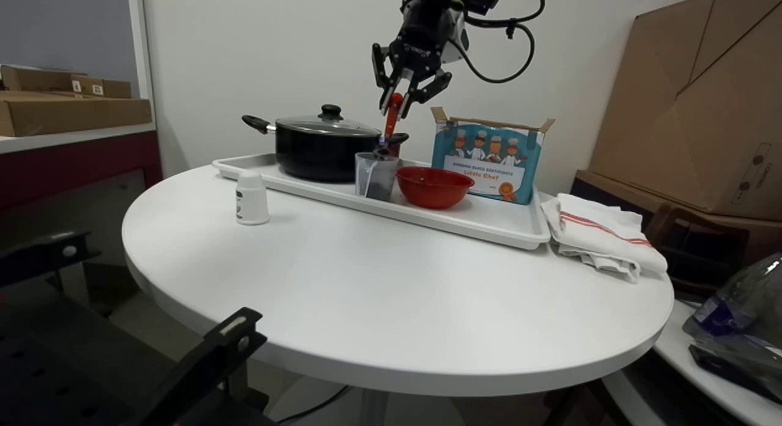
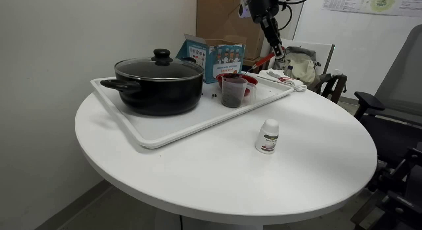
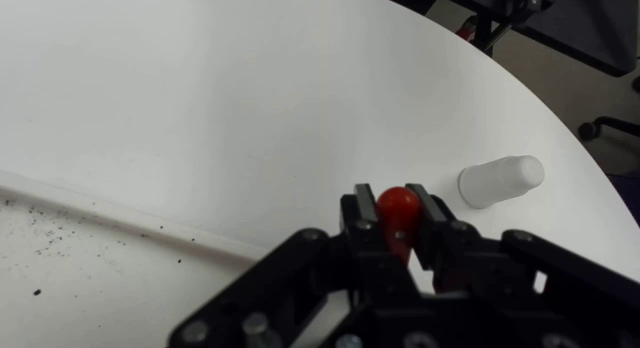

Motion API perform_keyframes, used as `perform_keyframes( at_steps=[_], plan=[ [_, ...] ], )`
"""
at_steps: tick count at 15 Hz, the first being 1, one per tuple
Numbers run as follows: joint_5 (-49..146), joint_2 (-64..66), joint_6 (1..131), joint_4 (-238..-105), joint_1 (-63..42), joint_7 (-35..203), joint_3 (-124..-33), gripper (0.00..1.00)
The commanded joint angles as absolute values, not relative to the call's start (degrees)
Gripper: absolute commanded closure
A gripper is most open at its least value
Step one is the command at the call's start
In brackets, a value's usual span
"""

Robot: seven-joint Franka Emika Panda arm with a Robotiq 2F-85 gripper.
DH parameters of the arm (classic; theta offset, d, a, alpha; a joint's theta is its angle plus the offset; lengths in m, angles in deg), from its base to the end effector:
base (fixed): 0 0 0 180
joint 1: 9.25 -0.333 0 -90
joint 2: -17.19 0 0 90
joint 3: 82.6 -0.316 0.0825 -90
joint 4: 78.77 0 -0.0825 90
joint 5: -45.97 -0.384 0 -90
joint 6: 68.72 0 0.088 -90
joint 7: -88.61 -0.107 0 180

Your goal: Use the spoon to scoop some of the contents of the red bowl and put them in the colourless container

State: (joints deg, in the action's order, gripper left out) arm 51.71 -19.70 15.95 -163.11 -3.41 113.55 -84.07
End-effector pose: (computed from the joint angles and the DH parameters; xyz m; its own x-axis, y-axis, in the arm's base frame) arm 0.6311 -0.0620 0.2697 0.7386 0.3611 -0.5693 0.3111 -0.9317 -0.1873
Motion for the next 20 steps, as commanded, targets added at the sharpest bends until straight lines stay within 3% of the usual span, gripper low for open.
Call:
perform_keyframes(
  at_steps=[1,20],
  plan=[
    [52.83,-21.06,12.73,-160.24,-4.0,112.73,-83.86,0.89],
    [55.25,-22.09,5.11,-158.81,-5.24,113.38,-84.27,0.89]
  ],
)
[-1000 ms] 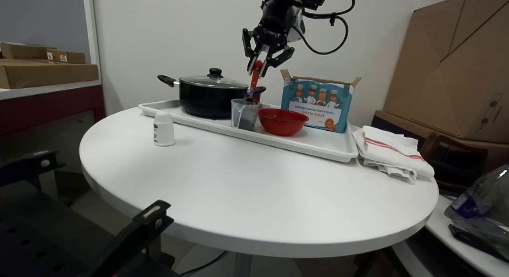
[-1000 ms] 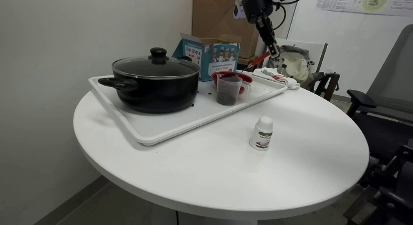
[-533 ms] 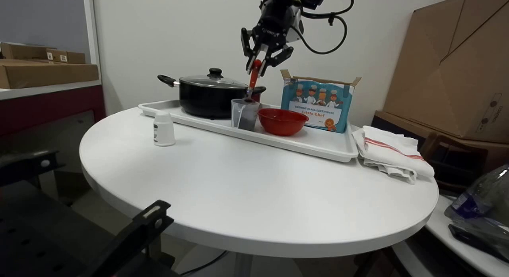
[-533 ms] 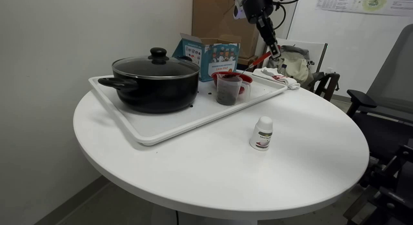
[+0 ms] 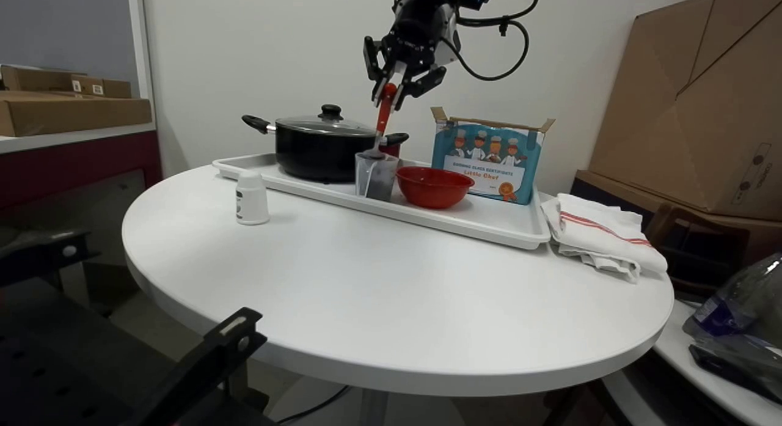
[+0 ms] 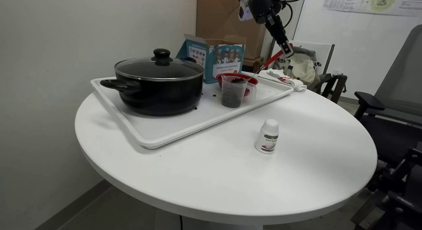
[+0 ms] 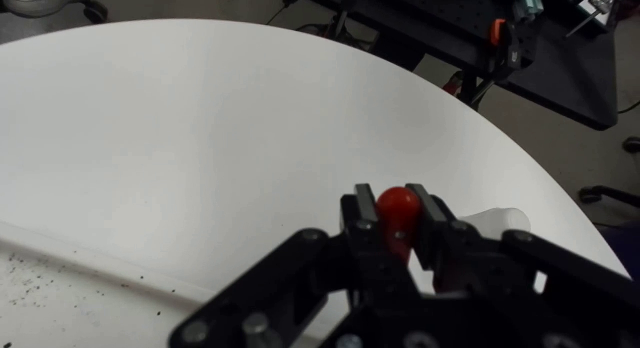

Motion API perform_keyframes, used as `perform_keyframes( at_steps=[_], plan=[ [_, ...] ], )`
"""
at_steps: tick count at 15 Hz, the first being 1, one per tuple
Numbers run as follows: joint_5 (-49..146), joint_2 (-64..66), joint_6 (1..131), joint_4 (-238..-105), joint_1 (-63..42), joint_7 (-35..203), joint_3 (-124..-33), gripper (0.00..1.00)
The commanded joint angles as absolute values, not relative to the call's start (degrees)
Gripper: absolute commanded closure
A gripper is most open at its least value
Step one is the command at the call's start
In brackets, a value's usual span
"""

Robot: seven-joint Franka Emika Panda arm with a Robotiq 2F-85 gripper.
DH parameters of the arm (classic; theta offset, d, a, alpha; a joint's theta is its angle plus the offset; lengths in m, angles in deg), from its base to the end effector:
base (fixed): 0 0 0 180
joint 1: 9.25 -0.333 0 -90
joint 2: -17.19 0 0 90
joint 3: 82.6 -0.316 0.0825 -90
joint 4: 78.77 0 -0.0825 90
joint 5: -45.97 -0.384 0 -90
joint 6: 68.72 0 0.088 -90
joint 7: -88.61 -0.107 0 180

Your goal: Use the spoon to scoop some of the contents of the red bowl and put them in the colourless container

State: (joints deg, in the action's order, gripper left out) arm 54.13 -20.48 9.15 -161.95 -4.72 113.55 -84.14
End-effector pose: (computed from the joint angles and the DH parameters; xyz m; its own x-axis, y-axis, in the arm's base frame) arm 0.6205 -0.0524 0.2693 0.6559 0.3640 -0.6613 0.3220 -0.9273 -0.1911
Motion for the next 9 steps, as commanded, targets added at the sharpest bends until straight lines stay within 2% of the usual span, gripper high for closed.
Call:
perform_keyframes(
  at_steps=[1,9],
  plan=[
    [55.33,-22.23,4.44,-158.51,-5.25,113.42,-84.28,0.89],
    [55.21,-25.32,-0.85,-152.03,-3.93,113.38,-83.48,0.89]
  ],
)
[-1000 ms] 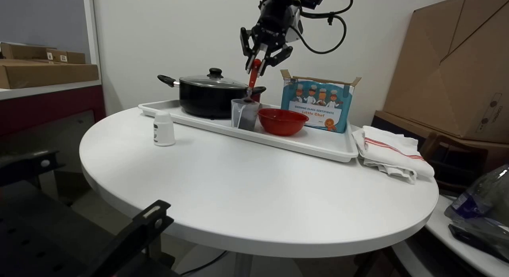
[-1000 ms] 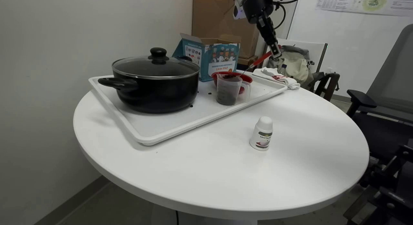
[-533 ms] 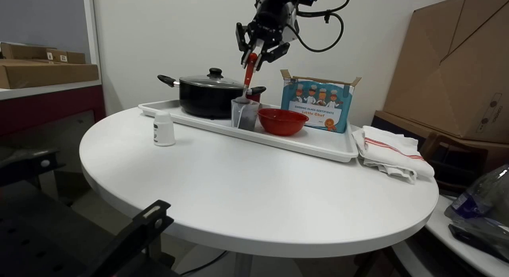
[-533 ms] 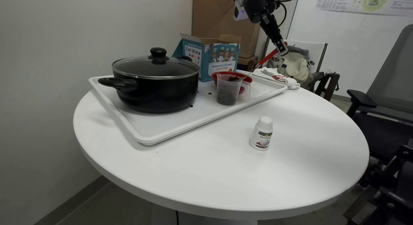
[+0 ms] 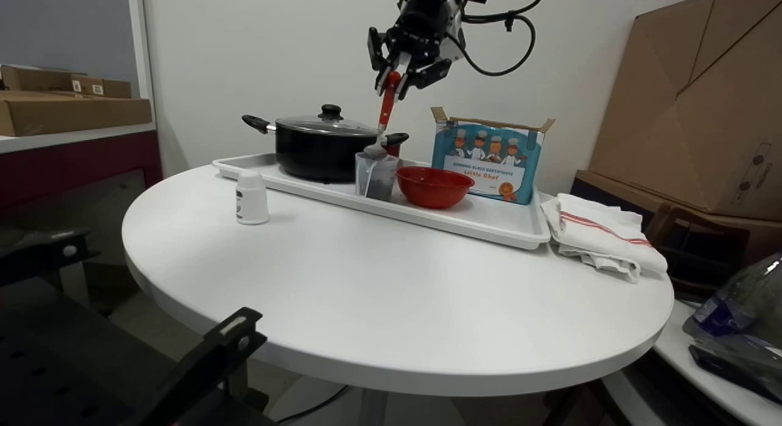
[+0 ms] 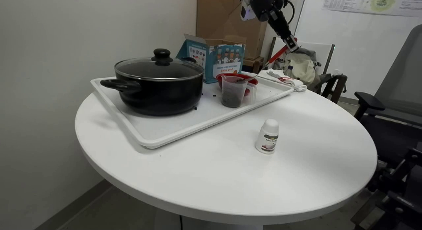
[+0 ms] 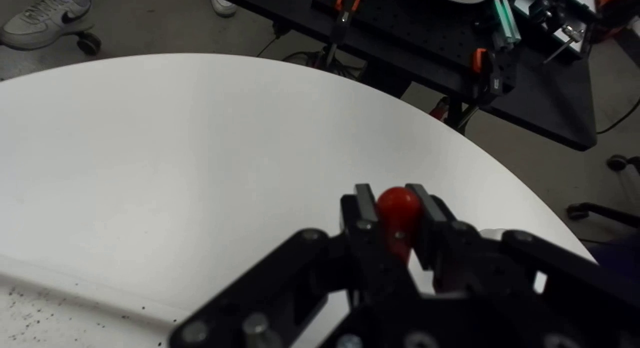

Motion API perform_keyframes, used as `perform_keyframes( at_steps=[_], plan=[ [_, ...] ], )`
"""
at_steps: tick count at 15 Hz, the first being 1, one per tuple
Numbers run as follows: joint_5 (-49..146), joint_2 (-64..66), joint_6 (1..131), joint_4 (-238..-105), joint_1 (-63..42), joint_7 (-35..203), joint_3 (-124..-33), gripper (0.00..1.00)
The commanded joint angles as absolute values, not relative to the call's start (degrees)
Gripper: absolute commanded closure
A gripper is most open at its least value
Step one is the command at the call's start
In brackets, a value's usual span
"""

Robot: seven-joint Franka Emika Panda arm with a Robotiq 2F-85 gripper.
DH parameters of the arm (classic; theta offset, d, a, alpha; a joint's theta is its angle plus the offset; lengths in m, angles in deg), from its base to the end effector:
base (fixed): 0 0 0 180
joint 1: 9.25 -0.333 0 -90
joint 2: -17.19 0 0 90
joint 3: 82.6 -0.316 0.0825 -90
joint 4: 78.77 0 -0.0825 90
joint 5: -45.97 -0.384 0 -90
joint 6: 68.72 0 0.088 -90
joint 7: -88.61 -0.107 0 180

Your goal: Use the spoon to scoop some of the contents of the red bowl and put them in the colourless container

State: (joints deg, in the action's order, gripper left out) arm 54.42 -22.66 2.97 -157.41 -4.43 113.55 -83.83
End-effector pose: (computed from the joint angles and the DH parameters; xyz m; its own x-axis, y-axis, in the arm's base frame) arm 0.6229 -0.0604 0.2757 0.6174 0.3441 -0.7074 0.2904 -0.9355 -0.2016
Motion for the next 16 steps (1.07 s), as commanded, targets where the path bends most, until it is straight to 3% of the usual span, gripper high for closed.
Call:
perform_keyframes(
  at_steps=[1,16],
  plan=[
    [55.29,-25.83,-1.42,-150.92,-3.74,113.33,-83.33,0.89],
    [55.33,-29.4,-2.07,-139.4,-3.44,111.89,-82.66,0.89]
  ],
)
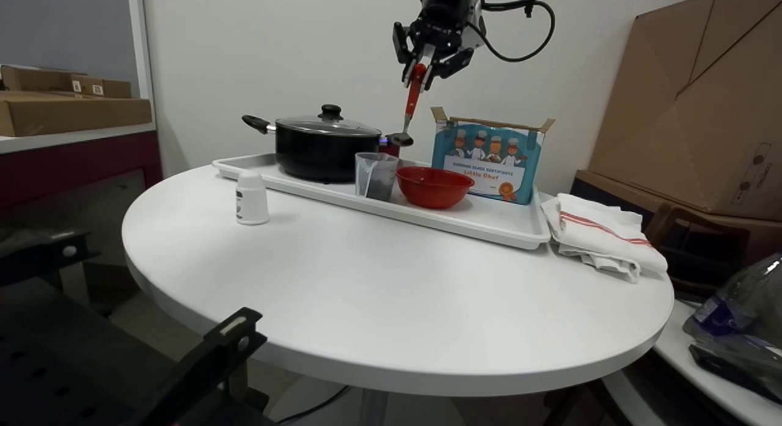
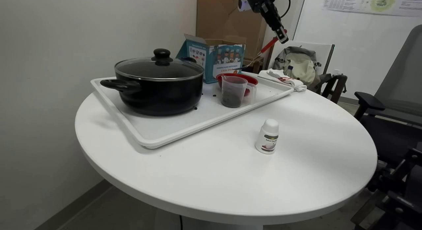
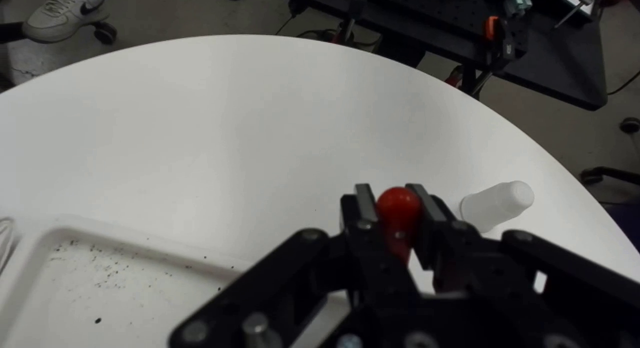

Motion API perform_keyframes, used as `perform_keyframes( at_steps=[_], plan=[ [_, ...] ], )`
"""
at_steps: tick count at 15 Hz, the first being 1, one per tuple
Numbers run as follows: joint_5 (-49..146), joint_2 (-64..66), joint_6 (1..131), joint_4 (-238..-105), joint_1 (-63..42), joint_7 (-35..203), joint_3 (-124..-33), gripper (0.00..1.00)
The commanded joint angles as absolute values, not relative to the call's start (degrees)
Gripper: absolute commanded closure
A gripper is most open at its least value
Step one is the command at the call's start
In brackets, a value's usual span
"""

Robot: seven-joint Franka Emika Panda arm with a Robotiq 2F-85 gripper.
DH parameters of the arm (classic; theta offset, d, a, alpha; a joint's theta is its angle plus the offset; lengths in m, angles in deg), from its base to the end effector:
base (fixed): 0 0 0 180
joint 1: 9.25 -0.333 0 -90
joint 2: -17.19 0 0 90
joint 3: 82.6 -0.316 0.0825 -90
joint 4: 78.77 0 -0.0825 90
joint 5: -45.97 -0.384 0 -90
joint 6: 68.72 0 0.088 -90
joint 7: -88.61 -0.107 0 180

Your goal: Use the spoon to scoop some of the contents of the red bowl and put them in the colourless container

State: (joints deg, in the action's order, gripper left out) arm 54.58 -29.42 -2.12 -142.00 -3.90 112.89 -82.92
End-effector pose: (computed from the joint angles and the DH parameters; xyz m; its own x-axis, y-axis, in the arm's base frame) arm 0.6624 -0.0793 0.3005 0.6737 0.2961 -0.6771 0.2624 -0.9524 -0.1553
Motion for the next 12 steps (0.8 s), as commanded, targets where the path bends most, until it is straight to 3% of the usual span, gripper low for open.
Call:
perform_keyframes(
  at_steps=[1,12],
  plan=[
    [55.41,-28.97,-1.63,-139.45,-3.2,111.7,-82.47,0.89],
    [56.35,-31.4,5.43,-137.88,-0.66,112.29,-81.13,0.89]
  ],
)
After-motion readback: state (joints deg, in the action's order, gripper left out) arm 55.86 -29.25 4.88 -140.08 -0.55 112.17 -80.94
